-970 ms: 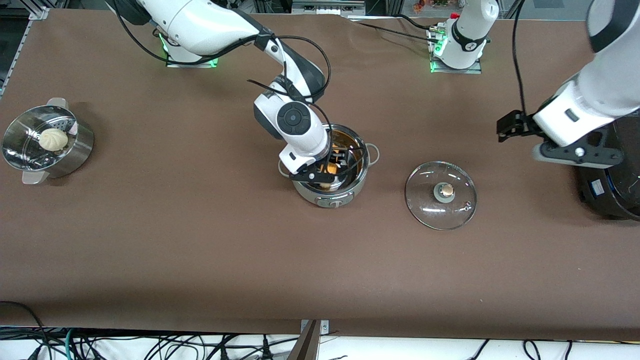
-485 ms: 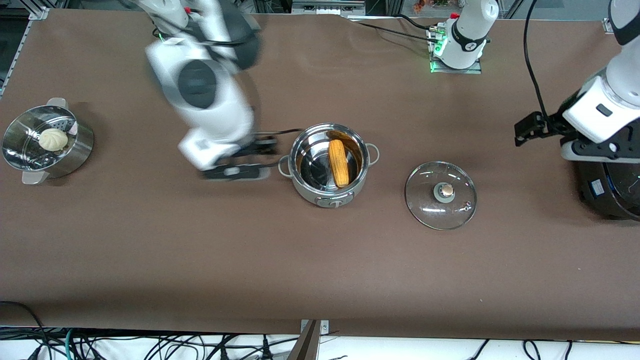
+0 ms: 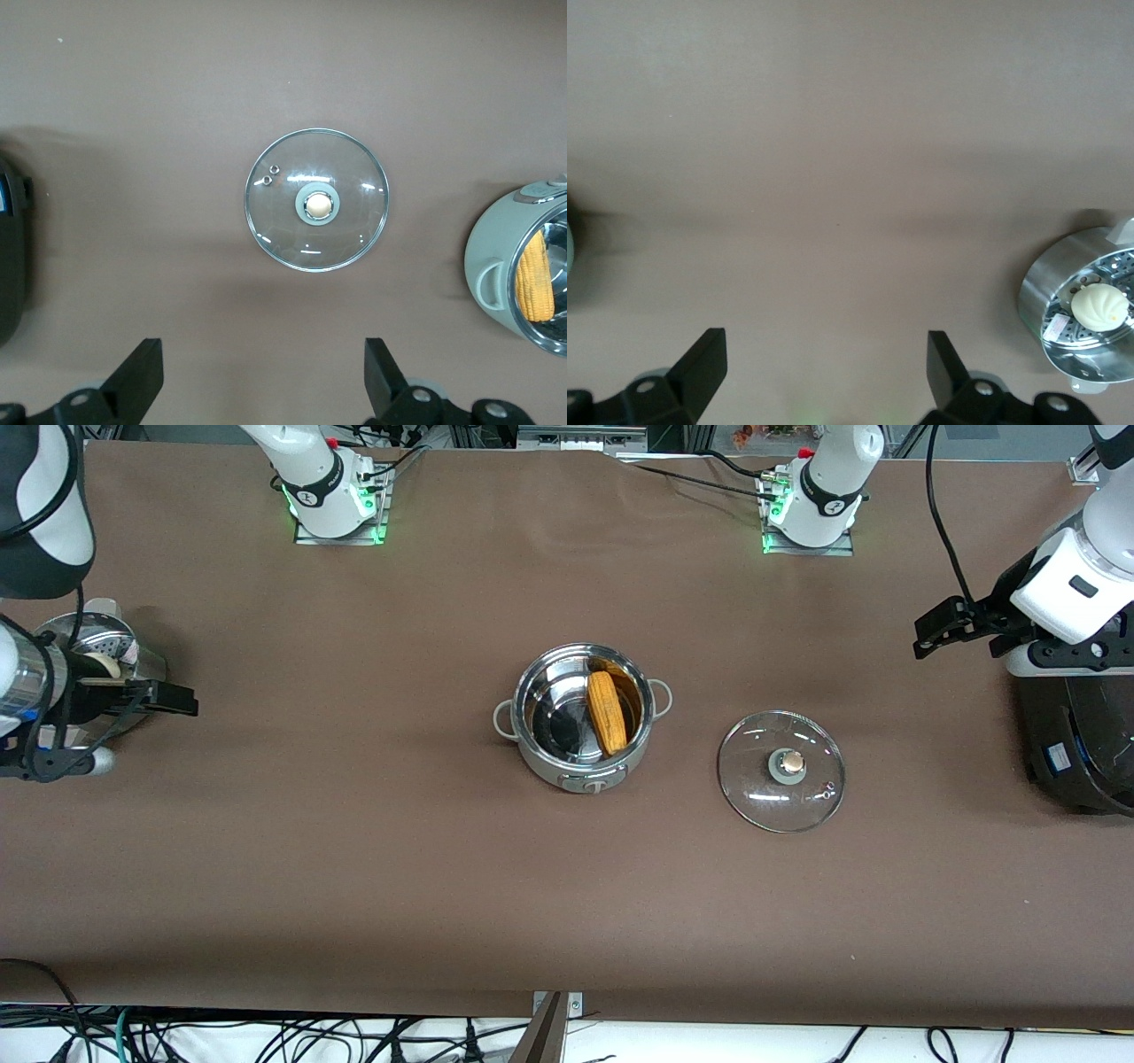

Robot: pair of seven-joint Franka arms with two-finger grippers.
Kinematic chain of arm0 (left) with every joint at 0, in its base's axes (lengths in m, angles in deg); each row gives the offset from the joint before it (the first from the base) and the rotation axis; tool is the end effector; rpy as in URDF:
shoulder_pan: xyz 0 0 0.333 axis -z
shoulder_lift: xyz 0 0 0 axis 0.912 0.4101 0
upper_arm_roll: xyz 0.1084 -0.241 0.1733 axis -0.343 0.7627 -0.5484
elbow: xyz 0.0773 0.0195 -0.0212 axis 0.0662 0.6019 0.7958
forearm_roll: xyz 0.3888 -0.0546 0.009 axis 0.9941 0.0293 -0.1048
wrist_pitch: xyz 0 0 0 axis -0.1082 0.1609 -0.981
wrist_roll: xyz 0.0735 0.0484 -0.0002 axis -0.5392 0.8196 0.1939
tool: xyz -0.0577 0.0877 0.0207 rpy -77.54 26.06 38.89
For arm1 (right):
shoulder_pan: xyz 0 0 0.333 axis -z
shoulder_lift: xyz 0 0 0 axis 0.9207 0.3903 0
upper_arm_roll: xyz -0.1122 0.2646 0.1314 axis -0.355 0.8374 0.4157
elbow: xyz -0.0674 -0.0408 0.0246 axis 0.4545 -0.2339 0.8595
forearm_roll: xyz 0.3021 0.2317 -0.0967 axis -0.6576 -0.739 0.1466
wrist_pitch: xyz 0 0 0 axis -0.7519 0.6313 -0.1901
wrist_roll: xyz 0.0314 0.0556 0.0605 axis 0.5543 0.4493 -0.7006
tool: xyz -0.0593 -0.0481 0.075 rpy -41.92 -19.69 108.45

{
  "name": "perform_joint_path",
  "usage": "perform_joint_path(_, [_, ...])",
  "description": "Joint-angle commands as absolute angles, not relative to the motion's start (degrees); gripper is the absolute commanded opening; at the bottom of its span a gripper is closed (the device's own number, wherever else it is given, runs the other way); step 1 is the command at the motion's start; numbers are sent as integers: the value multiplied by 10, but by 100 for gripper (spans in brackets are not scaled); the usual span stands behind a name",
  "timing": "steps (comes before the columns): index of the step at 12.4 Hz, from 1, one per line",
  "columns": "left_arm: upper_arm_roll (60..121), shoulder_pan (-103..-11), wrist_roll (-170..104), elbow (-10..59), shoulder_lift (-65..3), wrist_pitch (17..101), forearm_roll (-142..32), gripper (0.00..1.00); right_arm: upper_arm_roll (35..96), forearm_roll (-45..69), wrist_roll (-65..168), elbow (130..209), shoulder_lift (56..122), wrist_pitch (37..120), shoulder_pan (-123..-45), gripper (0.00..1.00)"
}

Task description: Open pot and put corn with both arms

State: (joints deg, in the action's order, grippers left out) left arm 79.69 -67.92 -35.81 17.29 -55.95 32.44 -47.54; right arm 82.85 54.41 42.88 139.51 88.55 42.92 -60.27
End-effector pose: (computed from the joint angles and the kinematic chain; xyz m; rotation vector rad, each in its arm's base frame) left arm 0.5548 -0.0548 0.5997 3.1213 0.1063 -0.0767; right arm 0.6492 0.0201 0.5446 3.1047 0.0220 -0.3037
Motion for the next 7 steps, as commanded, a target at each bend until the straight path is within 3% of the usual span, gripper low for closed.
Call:
perform_joint_path(1, [798, -678, -373, 185, -569, 332, -481, 100, 787, 571, 409, 1409, 849, 429, -638, 100])
perform_joint_path(5, [798, -682, -371, 185, -563, 332, -468, 100, 757, 547, 411, 1572, 678, 500, -636, 100])
perform_joint_path(7, [798, -681, -372, 185, -563, 332, -460, 100, 736, 517, 415, 1624, 658, 509, -636, 100])
